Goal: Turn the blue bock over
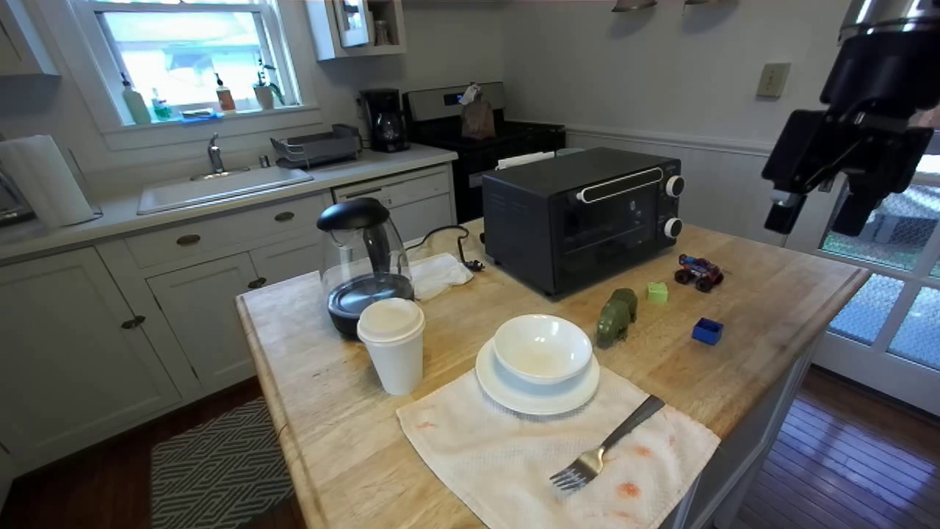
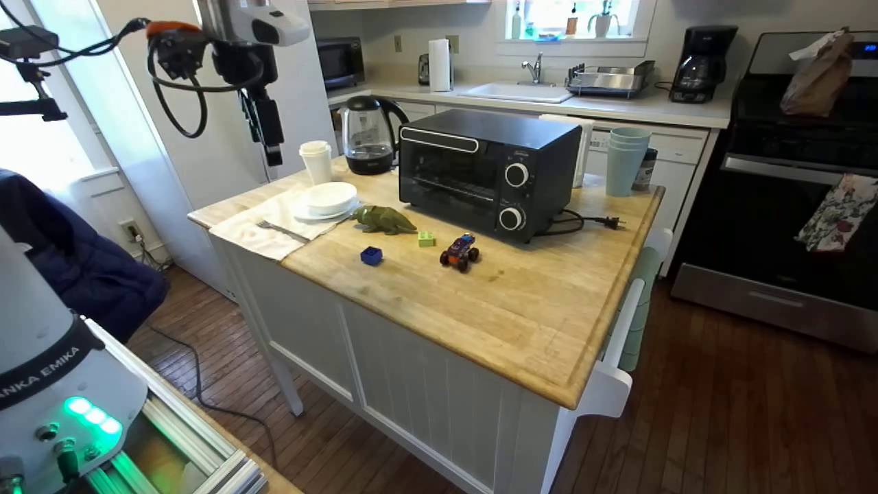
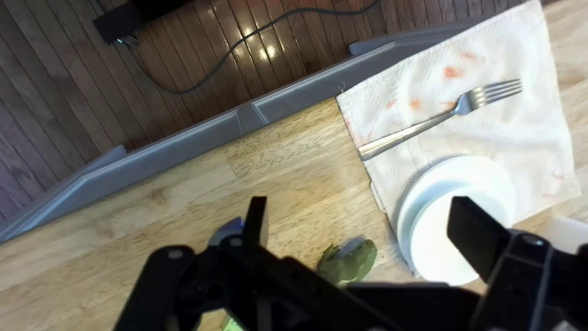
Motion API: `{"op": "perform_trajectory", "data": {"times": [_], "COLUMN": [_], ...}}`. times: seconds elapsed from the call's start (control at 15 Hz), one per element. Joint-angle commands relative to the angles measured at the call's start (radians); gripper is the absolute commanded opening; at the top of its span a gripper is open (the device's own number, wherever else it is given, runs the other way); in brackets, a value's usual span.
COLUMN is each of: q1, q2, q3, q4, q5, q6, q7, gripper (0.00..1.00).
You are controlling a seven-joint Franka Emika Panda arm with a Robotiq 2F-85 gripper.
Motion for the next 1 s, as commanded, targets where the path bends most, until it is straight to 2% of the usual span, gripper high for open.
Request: {"op": "perform_trajectory", "data": {"times": [0.0,0.07,0.13,0.33,0.6,0.93], "q1": [0.006,0.012,-0.008,-0.004,-0.004,-0.071], "q2": [0.156,0.193,0.098,0.174,0.186,0.321], "q3": [-0.012,-0.016,0.003,0.000,-0.001,-0.017], "q4": [0.050,0.053,0.011,0.031,0.042,0.089], "q5": [0.098,0.114,0.065,0.085,0.087,0.085], "q6": [0.033,0.051,0.029,0.044,0.045,0.160], "q7": [0.054,0.033,0.038,0.039,0.039,0.188], "gripper": [1.00,1.00,1.00,1.00,1.00,1.00]}}
